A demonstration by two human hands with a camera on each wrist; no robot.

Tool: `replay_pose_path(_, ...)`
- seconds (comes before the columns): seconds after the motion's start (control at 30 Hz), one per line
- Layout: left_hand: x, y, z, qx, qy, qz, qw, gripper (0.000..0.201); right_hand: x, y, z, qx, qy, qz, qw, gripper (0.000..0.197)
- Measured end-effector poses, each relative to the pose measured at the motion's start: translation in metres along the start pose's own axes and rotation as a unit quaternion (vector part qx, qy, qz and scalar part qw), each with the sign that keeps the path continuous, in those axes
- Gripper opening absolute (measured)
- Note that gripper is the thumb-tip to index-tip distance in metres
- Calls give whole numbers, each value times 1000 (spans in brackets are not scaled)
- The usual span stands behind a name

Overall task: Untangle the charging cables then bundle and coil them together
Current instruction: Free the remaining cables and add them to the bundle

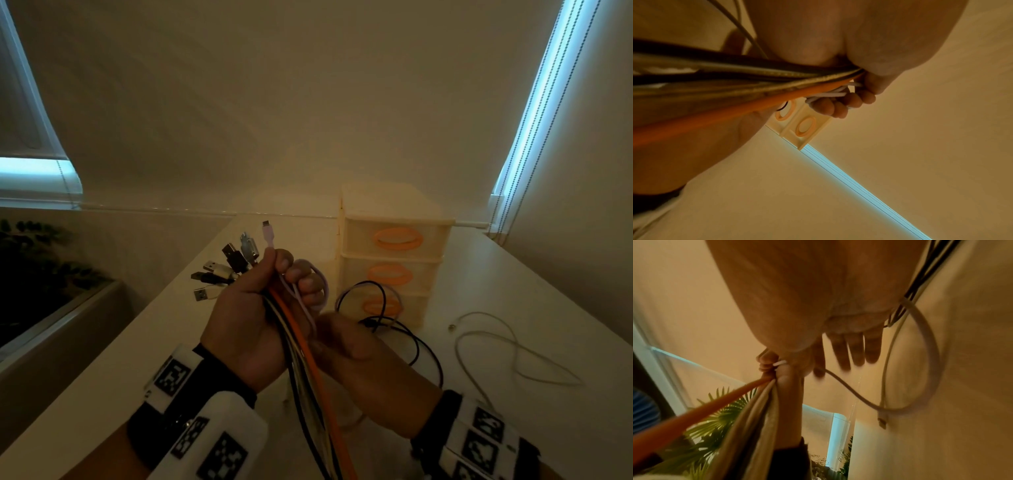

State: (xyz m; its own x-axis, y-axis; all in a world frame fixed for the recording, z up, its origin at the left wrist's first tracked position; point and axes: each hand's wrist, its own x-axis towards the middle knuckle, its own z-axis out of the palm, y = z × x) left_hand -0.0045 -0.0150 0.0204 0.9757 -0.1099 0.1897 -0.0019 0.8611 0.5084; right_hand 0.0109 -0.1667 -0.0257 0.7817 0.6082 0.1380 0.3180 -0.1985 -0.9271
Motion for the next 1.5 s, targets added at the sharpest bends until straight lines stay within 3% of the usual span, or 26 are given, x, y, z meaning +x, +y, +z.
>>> replay_pose_path(0.1,1,7,-2,-6,-9,9,1000,32,-6,-4,-10,98,-67,54,992,28)
replay_pose_path(0.17,2,19,-5,-23,-11,23,999,34,-15,-12,-24,101,-66,86,989,30)
replay_pose_path(0.27,2,37,-8,-30,0,38,999,38,-20,-17,-59,-130,-16,105,986,32)
replay_pose_path(0.33,3,39,-10,-7,13,28,1000,37,-17,-13,-78,-290,68,85,951,36)
replay_pose_path(0.37,3,36,-11,14,5,6,1000,35,-15,-9,-84,-308,109,78,942,36)
replay_pose_path(0.43,0,23,-11,72,-58,-64,994,28,-11,-5,-87,-235,179,75,952,38)
replay_pose_path(0.53,-7,-3,-11,196,-134,-196,951,27,-9,-8,-79,-24,220,67,973,37)
replay_pose_path(0.6,-11,-15,-12,231,-141,-253,929,35,-11,-14,-70,24,217,24,976,31)
replay_pose_path(0.63,-12,-18,-10,221,-128,-262,931,36,-13,-18,-65,29,209,-1,978,27)
replay_pose_path(0.7,-11,-21,-5,187,-81,-230,952,34,-16,-23,-57,27,180,-52,982,20)
replay_pose_path(0.77,-7,-20,-4,159,-11,-156,975,35,-20,-24,-51,-37,125,-101,986,17)
replay_pose_path(0.9,0,-9,-7,68,68,-79,992,39,-23,-17,-45,-169,3,-45,985,17)
replay_pose_path(1.03,3,0,-14,31,74,-68,994,40,-22,-11,-64,-160,67,24,984,22)
replay_pose_path(1.2,5,0,-16,37,61,-56,996,41,-31,-15,-70,-193,-94,78,974,23)
replay_pose_path(1.37,6,8,-19,11,39,-56,998,36,-28,-8,-76,-120,-72,99,985,29)
replay_pose_path(1.5,8,11,-21,24,50,-42,998,38,-26,-1,-78,-139,-77,99,982,27)
